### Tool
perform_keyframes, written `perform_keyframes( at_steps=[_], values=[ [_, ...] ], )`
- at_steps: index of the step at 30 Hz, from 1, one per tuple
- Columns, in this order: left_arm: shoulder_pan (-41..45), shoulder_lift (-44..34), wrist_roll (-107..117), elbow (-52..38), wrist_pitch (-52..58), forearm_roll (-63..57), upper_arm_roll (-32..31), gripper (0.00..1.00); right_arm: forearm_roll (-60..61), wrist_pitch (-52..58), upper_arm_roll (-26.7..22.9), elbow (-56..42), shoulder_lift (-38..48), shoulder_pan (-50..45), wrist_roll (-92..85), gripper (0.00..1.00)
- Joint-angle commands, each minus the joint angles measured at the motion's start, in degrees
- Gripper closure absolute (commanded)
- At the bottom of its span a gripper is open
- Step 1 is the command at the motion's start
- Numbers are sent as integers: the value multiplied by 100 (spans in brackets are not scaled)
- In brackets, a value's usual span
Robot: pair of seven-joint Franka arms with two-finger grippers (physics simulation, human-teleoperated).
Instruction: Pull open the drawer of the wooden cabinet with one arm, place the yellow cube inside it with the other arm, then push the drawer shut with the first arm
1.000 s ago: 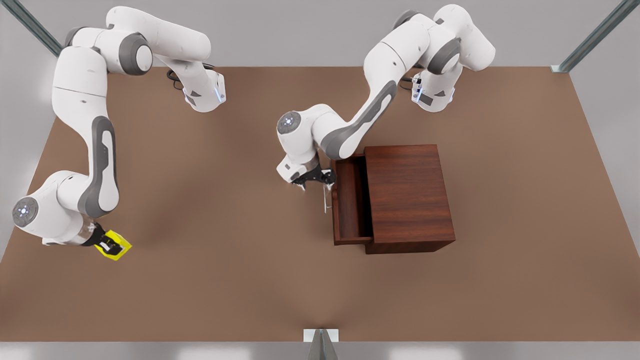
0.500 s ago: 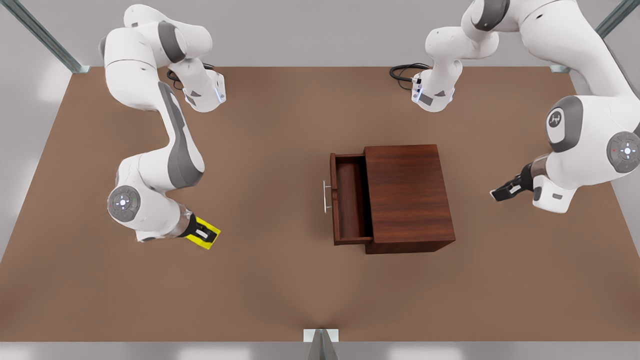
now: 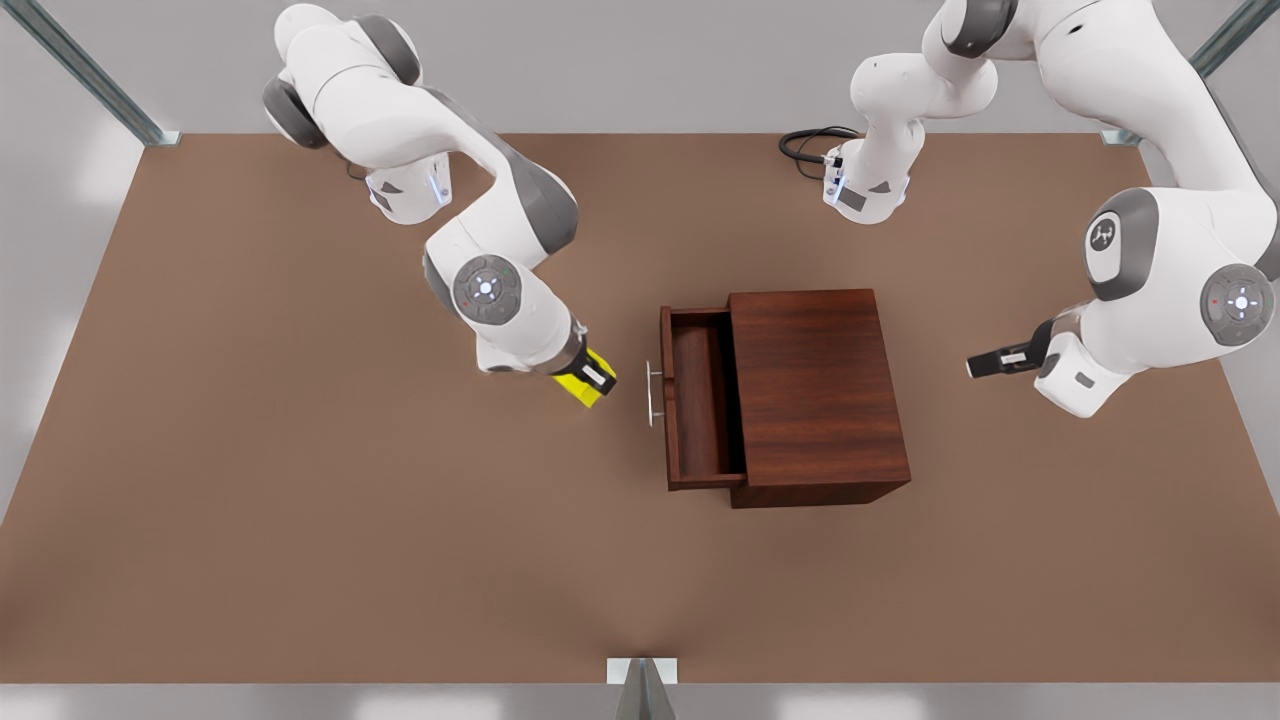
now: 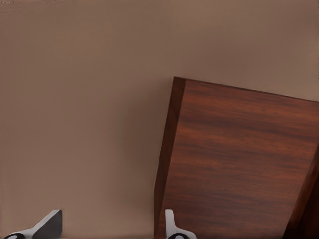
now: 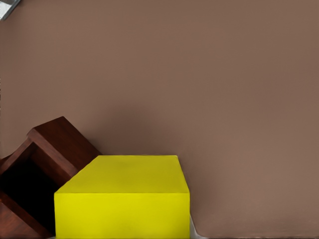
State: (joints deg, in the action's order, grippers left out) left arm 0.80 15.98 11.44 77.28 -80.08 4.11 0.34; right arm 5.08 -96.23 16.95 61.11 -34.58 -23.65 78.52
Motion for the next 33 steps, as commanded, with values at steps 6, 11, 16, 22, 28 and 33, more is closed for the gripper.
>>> perform_keyframes(
  at_steps=[6,11,16,22,28,33],
  values=[
    [8,-7,-1302,-3,19,-7,-8,0,-16,-1055,10,-12,-189,-439,5718,32],
    [8,-7,-1302,15,19,-7,-8,0,-24,-1872,1,-12,-374,-588,6175,32],
    [17,-7,-1294,24,19,-7,-17,0,-16,-2909,10,-12,-593,-712,6448,31],
    [35,-7,-1294,33,19,-7,-17,0,-16,-3674,-8,-12,-831,-878,6580,31],
    [43,-16,-1285,33,19,-16,-17,0,-16,-3815,-34,-3,-1165,-1019,6571,30],
    [43,-7,-1285,33,19,-7,-17,0,-24,-3745,-25,-3,-1323,-1089,6562,30]
  ],
)
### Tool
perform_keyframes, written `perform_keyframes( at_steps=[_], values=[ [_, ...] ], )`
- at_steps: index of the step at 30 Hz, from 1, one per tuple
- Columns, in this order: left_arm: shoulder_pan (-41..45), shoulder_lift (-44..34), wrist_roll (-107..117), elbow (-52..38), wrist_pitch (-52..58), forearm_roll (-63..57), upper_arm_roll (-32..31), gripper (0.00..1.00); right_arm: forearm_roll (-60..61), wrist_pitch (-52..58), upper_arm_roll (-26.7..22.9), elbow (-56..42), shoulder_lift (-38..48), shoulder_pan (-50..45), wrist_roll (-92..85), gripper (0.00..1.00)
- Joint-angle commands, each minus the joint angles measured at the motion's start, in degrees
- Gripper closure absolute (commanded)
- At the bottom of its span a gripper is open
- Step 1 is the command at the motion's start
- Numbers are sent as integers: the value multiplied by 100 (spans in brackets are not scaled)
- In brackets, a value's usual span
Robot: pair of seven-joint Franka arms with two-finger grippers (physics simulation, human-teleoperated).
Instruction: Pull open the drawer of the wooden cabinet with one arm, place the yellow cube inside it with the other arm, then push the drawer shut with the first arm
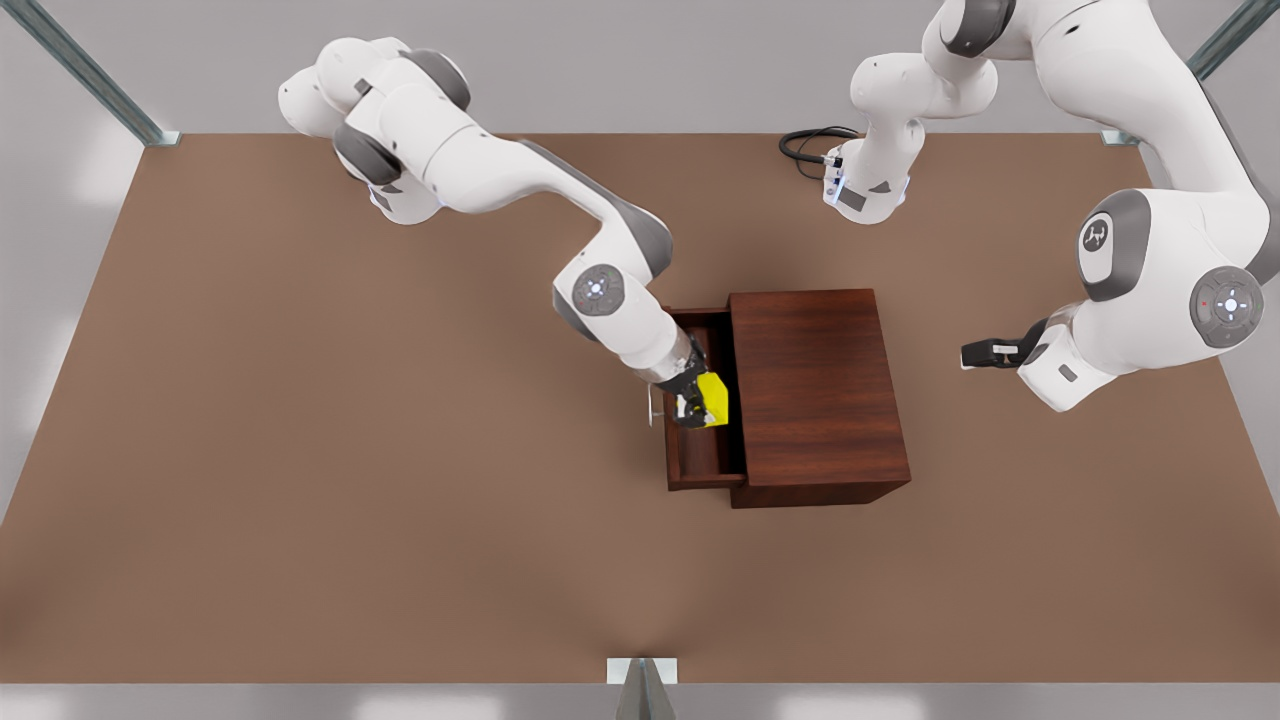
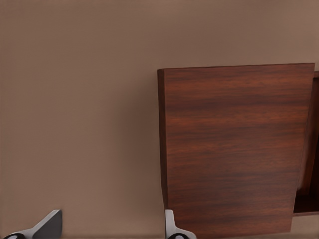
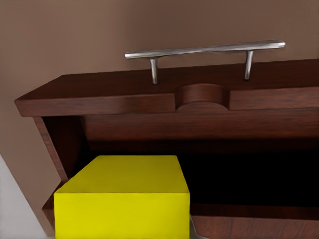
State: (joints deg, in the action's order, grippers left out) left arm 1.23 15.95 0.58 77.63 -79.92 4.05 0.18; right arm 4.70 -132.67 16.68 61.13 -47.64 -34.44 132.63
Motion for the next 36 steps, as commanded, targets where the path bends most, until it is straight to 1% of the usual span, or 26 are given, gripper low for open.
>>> perform_keyframes(
  at_steps=[1,4,5,6,7,10,11,13,15,17,18,19,20,21,22,23,24,25,26,27,28,30,31,32,33,36],
  values=[
    [0,-13,-199,-3,3,-9,0,0,13,-110,2,-5,-17,-19,1151,30],
    [9,-4,-199,-3,3,0,0,0,13,-172,2,-13,-70,-54,1133,29],
    [9,-4,-199,-3,3,-9,0,0,13,-172,2,-5,-70,-54,1124,26],
    [9,-4,-199,-3,3,0,-9,0,4,-163,-7,-5,-70,-54,1089,3],
    [9,-4,-199,-3,3,-1,-9,0,4,-154,-7,4,-70,-54,1063,0],
    [9,-4,-199,6,3,-1,-1,0,-4,-84,-7,4,-61,-37,1036,0],
    [9,-4,-199,6,3,-1,-9,0,-4,170,-94,-5,-26,-28,957,0],
    [61,-4,-85,6,3,-9,-9,0,-13,1277,-51,-22,378,481,563,0],
    [237,5,363,-20,-6,8,-9,0,-4,2736,-51,-31,1002,1667,-1062,0],
    [307,5,1821,-82,-24,447,-36,0,-83,3870,-59,-215,1152,2748,-2899,0],
    [421,75,2347,-125,-24,535,-105,0,-381,4073,-51,-259,1161,3134,-3540,0],
    [579,216,3611,-512,-6,904,-132,0,-742,4284,-77,-260,1152,3513,-4569,0],
    [878,374,5371,-565,-331,914,-132,0,-830,4460,-59,-225,1143,3865,-5896,0],
    [949,374,5784,-565,-358,966,-132,0,-997,4338,-33,-190,1143,4110,-6956,0],
    [1054,418,6765,-565,-454,975,-132,40,-1050,4014,-15,99,1143,4304,-8570,0],
    [1230,541,8454,-565,-893,975,-132,100,-1103,3284,-191,784,1396,4331,-10857,0],
    [1396,576,8808,-556,-955,958,-132,100,-1094,3317,-392,1189,1660,4323,-12027,0],
    [1739,681,9283,-477,-982,861,-124,100,-1059,3379,-761,1760,2038,4226,-13191,0],
    [1976,734,10114,-486,-1182,721,-124,100,-1042,3388,-920,2103,2197,4095,-13246,0],
    [2188,919,11417,-521,-1596,729,-124,100,-805,3440,-1586,2193,2215,3578,-13290,0],
    [2504,998,11622,-512,-1834,668,-124,100,-787,3528,-2011,2158,2233,3198,-13246,0],
    [3014,1139,12193,-530,-1834,685,-124,100,-839,4565,-2002,1569,2242,3198,-13000,0],
    [3172,1148,12693,-548,-1965,685,-124,100,-796,4846,-2019,1279,2250,3198,-12982,0],
    [3497,1288,13554,-556,-2510,466,-106,100,-778,5014,-2011,1243,2233,3206,-12991,0],
    [3901,1578,14539,-591,-3082,-44,-106,100,-778,5005,-2011,1243,2215,3206,-12991,0],
    [4342,2017,15331,-890,-3644,-211,-88,100,-787,4970,-2002,1235,2154,3198,-12938,0]
  ],
)
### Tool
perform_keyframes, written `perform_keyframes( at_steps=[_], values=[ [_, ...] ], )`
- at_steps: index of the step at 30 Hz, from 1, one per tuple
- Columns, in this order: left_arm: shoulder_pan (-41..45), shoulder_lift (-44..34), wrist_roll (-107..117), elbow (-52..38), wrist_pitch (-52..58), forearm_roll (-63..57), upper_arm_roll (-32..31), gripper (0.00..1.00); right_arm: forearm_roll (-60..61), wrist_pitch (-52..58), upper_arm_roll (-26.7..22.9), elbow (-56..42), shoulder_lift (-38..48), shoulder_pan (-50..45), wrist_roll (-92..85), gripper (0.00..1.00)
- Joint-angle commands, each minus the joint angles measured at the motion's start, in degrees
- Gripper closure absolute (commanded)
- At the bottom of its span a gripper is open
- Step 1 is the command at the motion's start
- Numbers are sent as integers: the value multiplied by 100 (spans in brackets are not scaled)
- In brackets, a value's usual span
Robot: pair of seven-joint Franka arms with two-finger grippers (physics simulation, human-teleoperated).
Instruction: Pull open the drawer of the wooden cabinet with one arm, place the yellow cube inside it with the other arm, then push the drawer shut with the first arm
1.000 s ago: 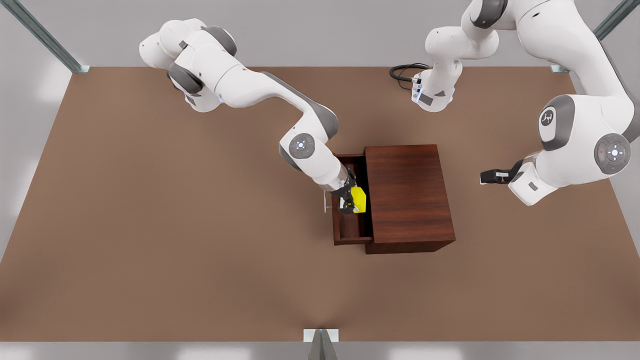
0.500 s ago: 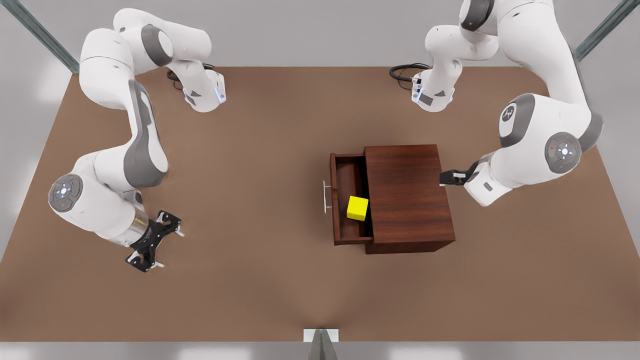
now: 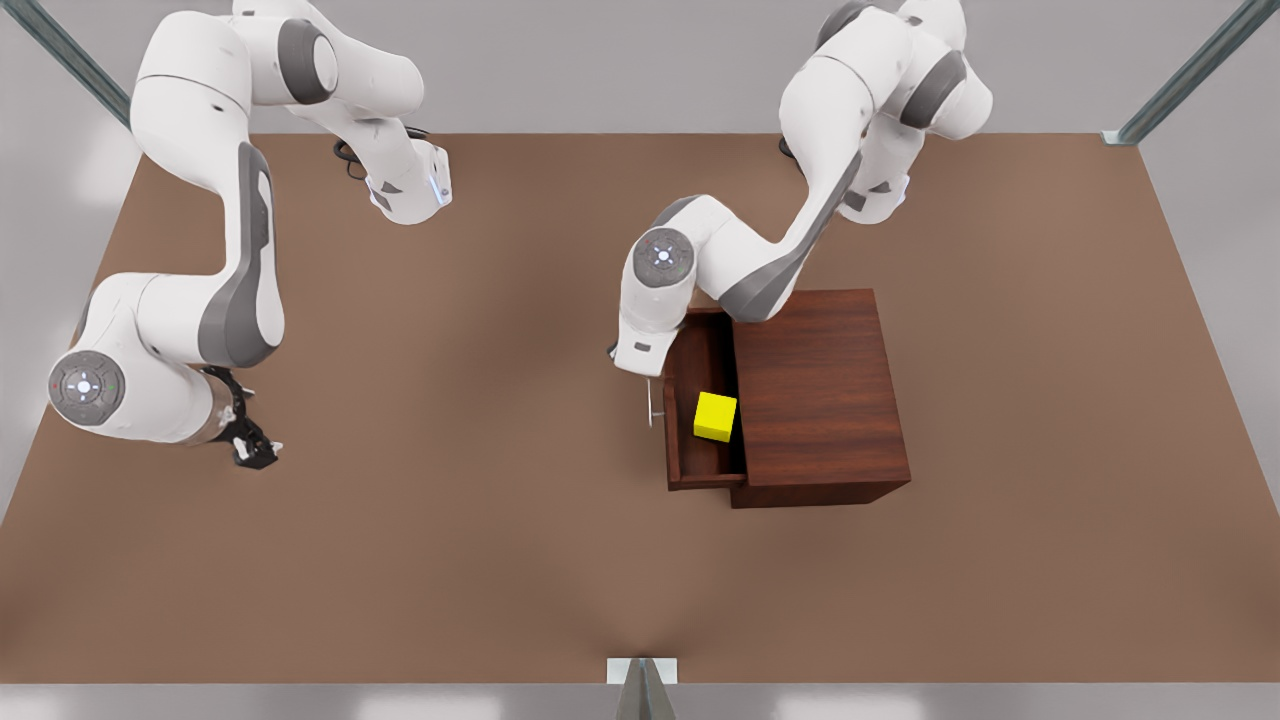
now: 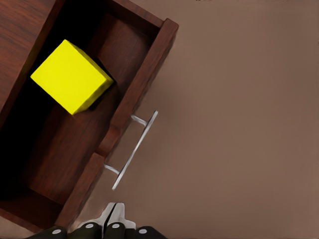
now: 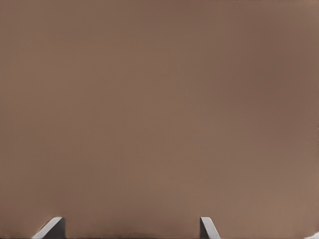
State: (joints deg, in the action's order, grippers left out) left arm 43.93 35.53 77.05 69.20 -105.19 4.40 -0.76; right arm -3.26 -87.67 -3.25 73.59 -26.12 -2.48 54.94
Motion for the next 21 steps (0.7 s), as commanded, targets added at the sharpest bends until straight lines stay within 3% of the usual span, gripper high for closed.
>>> perform_keyframes(
  at_steps=[1,7,17,21],
  values=[
    [203,208,7816,-47,-1408,-370,6,100,9,461,0,-11,-7,10,-5169,0],
    [370,745,7957,-12,-1698,-659,49,100,18,453,-9,-3,-7,10,-5169,0],
    [361,736,7808,437,-1505,-1196,331,100,132,426,9,-3,-51,1,-5169,0],
    [344,692,7254,489,-942,-1196,339,100,132,426,9,-3,-51,1,-5160,0]
  ],
)
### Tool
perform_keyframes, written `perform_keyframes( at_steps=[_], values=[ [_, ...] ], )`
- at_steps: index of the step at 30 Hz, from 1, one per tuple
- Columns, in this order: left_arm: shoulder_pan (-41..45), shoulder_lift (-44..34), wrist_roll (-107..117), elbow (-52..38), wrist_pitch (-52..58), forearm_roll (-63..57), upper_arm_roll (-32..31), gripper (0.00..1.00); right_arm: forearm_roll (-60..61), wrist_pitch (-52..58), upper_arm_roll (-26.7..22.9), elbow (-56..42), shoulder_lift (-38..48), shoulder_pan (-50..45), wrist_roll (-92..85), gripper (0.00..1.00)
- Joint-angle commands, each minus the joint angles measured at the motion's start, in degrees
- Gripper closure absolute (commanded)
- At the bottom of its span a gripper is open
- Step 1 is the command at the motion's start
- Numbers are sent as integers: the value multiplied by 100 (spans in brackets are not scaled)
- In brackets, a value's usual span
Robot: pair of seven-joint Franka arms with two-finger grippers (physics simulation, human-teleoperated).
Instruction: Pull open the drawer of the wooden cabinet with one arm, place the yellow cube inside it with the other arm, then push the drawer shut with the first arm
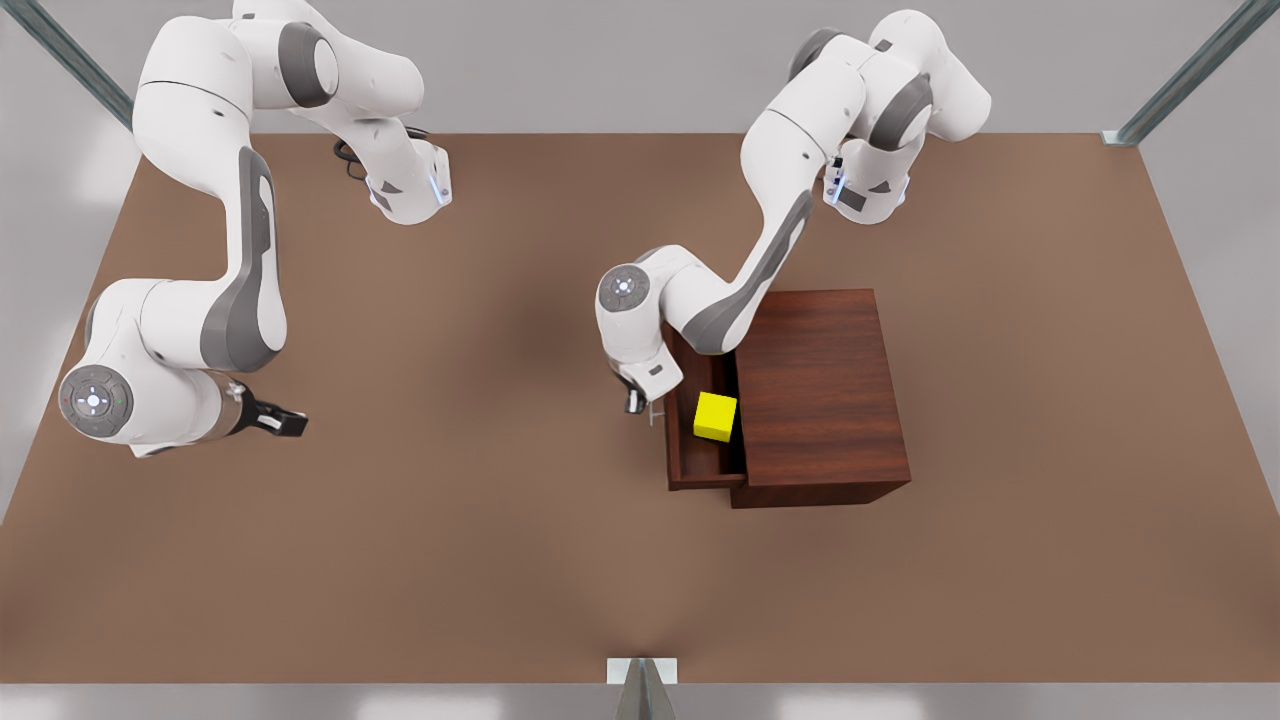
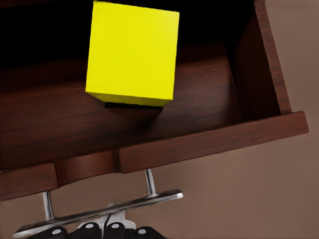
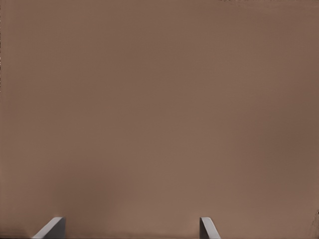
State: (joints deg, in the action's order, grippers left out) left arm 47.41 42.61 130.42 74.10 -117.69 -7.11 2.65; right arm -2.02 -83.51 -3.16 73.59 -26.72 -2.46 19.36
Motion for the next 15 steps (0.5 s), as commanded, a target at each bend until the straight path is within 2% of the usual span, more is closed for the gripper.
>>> perform_keyframes(
  at_steps=[1,15],
  values=[
    [-12,-16,1829,16,317,-45,25,100,8,10,-1,-3,9,0,-1602,0],
    [-285,-78,941,8,1029,-27,131,100,8,10,8,6,-9,-9,-1584,0]
  ],
)
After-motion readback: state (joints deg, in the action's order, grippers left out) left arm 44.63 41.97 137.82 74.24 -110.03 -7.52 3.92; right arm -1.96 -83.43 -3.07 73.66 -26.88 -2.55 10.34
